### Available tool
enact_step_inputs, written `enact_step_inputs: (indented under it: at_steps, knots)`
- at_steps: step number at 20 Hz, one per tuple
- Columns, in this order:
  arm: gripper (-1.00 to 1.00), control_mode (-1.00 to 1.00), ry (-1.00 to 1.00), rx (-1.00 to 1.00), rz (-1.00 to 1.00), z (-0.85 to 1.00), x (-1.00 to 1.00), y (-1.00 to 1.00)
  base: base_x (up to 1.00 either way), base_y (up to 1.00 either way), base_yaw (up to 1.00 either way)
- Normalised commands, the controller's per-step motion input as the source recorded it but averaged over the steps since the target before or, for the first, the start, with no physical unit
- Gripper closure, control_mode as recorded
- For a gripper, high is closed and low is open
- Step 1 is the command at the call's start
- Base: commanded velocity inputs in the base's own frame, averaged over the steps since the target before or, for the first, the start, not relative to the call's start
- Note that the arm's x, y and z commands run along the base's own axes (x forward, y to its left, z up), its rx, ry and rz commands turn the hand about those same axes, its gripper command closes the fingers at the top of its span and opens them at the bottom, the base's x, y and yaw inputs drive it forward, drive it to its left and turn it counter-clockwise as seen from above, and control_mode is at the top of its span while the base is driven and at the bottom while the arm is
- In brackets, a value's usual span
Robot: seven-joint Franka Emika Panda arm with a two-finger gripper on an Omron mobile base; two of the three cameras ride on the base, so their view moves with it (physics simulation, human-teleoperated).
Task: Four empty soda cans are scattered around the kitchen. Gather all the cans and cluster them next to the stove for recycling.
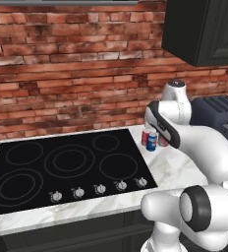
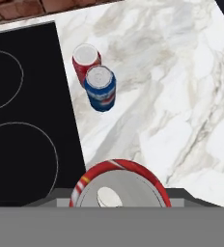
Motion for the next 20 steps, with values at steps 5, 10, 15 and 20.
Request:
enact_step_inputs:
  at_steps: [5,10,15,20]
  knots:
    - [1.00,-1.00,-0.03,0.00,0.00,-0.48,0.28,0.00,0.00,0.00,0.00]
    - [1.00,-1.00,-0.02,0.00,0.00,-0.42,0.18,-0.06,0.00,0.00,0.00]
    - [1.00,-1.00,-0.02,0.00,0.00,-0.45,0.19,-0.05,0.00,0.00,0.00]
    - [1.00,-1.00,0.00,0.00,0.00,-0.38,0.23,0.00,0.00,0.00,0.00]
